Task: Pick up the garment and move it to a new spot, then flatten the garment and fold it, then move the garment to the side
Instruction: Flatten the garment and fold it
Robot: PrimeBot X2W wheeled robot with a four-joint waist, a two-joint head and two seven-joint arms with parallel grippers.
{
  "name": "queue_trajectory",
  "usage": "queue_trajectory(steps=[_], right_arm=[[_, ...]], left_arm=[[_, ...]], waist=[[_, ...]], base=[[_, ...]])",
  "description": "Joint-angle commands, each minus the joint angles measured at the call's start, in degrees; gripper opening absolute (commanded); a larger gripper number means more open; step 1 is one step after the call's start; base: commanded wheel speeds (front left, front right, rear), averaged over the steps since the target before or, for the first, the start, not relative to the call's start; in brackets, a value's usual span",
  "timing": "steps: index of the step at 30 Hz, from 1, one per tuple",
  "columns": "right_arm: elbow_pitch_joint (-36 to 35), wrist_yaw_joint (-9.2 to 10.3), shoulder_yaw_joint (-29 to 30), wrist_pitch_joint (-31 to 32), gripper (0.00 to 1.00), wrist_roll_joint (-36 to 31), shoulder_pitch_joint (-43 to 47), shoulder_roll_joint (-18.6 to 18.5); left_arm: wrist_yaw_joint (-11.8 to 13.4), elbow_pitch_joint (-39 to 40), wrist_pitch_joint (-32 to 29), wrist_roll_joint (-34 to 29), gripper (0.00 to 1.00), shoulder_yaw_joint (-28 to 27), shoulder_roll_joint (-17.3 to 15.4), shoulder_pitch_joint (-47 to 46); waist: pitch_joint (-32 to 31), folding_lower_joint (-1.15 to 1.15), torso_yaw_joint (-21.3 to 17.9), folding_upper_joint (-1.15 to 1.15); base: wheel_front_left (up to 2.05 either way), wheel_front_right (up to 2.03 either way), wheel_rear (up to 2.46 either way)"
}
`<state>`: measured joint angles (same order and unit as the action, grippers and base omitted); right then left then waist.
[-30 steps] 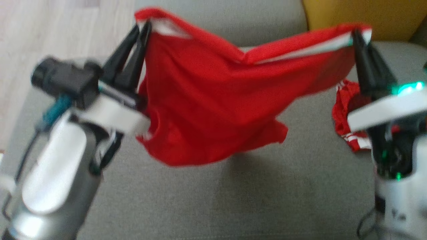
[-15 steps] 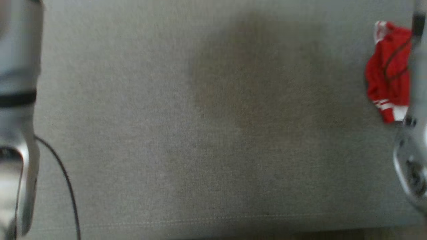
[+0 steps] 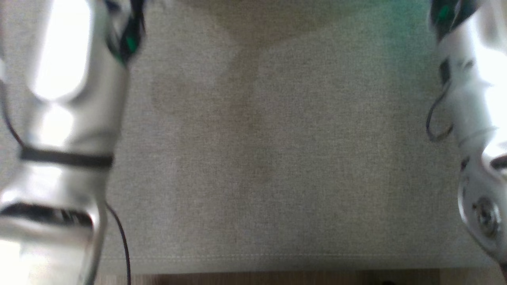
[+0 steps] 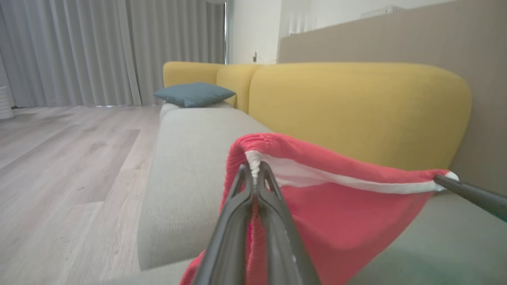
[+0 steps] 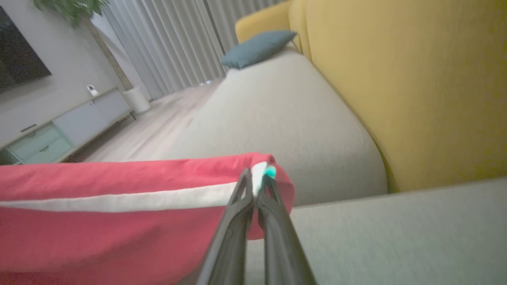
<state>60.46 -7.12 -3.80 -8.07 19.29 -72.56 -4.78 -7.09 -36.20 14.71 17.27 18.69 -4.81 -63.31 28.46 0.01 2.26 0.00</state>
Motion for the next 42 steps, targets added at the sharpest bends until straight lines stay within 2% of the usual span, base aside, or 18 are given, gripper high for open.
queue_trajectory(steps=[1,6,11,17,27,31,38,42], right_arm=[[-1.62,-0.36,-0.57,-0.32,0.00,0.51,-0.15,0.59],[1.18,-0.36,-5.67,1.87,0.00,4.34,6.68,-1.08],[0.06,-0.36,-12.24,5.38,0.00,8.88,14.82,-3.59],[-5.12,-0.36,-20.36,10.06,0.00,14.51,24.05,-8.72],[-17.03,-0.36,-30.34,20.30,0.00,24.92,35.54,-18.96],[-21.30,-0.36,-31.82,23.76,0.00,28.53,40.12,-23.53],[-28.95,-0.36,-30.95,29.33,0.00,34.39,50.35,-30.93],[-34.71,-0.36,-29.51,32.48,0.00,35.62,54.82,-35.62]], left_arm=[[-0.24,2.50,0.28,-0.41,0.00,-0.66,-1.67,-0.90],[-0.37,5.72,0.28,-0.36,0.00,5.33,-2.18,9.78],[-0.38,8.74,0.29,0.93,0.00,9.85,-3.74,20.10],[-0.39,11.69,0.29,0.33,0.00,13.70,-5.18,29.34],[-0.39,16.71,0.29,0.14,0.00,14.70,-6.29,42.06],[-0.39,19.56,0.29,0.56,0.00,16.13,-6.53,47.28],[-0.26,24.61,0.29,0.40,0.00,17.61,-6.11,55.81],[-0.13,26.62,0.29,0.01,0.00,18.72,-6.42,58.52]], waist=[[-0.75,-0.01,0.22,0.00],[-5.06,-0.01,0.43,0.00],[-10.53,-0.01,0.06,0.00],[-16.40,-0.01,-0.40,0.00],[-23.79,-0.01,-1.47,0.00],[-26.56,-0.01,-1.14,0.00],[-30.29,-0.01,0.17,0.00],[-30.88,-0.01,0.82,0.00]], base=[[0.00,0.00,0.00],[0.00,0.00,0.00],[0.00,0.00,0.00],[0.00,0.00,0.00],[0.00,0.00,0.00],[0.00,0.00,0.00],[0.00,0.00,0.00],[0.00,0.00,0.00]])
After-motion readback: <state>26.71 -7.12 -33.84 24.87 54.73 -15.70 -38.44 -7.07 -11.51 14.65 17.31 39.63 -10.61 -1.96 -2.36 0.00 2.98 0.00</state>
